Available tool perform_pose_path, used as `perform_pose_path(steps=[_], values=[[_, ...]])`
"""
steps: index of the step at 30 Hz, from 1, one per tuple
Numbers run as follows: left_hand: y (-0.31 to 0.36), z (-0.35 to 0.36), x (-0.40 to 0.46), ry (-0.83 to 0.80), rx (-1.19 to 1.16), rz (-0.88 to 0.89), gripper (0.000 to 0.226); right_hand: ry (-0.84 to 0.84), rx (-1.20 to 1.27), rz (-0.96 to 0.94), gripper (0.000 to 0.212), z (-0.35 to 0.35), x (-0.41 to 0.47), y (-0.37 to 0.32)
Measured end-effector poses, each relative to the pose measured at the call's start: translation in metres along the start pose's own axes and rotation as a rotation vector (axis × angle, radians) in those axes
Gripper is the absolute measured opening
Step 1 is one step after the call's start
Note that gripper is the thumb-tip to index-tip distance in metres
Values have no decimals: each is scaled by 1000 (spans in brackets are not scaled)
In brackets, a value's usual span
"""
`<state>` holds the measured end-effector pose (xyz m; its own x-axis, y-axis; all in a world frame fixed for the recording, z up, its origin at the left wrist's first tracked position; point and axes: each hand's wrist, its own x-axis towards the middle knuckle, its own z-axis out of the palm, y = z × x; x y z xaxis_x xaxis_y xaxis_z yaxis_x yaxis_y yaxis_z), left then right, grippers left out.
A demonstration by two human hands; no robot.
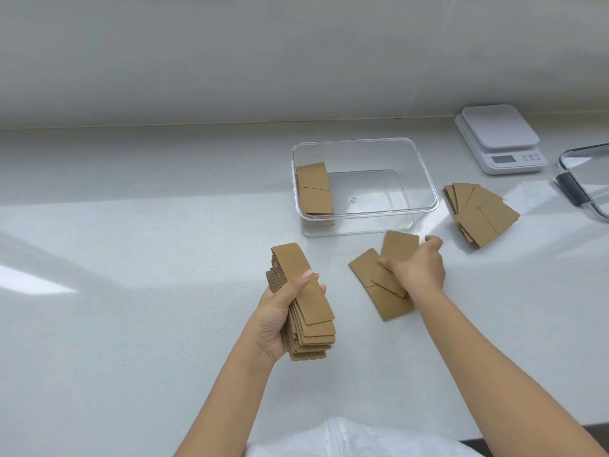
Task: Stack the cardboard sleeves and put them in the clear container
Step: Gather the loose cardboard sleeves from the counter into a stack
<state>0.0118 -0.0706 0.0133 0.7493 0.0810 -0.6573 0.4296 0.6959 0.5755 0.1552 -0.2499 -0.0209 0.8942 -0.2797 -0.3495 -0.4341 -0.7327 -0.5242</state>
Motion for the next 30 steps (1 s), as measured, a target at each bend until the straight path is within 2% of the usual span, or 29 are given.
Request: perform_pose_path(steps=[2, 4, 6, 8, 10, 14, 20, 24, 27, 30], values=[[1, -1, -1, 0, -4, -2, 45, -21, 63, 30, 81, -7, 10, 6], [1, -3, -1, 0, -10, 0, 45, -70, 180, 43, 57, -18, 16, 12], [2, -4, -1, 0, -16, 3, 40, -190, 293, -5, 37, -32, 17, 14], [2, -5, 0, 0, -23, 6, 37, -344, 268, -69, 31, -46, 12, 13], [1, -5, 1, -3, -26, 5, 36, -403, 134, -104, 40, -48, 5, 13], [-1, -1, 1, -21, -10, -2, 42, -287, -174, -102, 69, -32, -3, 24], [-1, 0, -1, -23, -5, 4, 57, -222, -376, -63, 55, -23, -7, 19], [-1, 0, -1, -35, 13, 9, 61, -112, -442, -142, 69, -19, -16, 14], [-1, 1, -4, -25, 24, 21, 69, -238, -228, -144, 61, -22, -22, 16], [1, 1, -9, -18, 38, 32, 65, -511, 367, -75, 41, -36, -40, 7]])
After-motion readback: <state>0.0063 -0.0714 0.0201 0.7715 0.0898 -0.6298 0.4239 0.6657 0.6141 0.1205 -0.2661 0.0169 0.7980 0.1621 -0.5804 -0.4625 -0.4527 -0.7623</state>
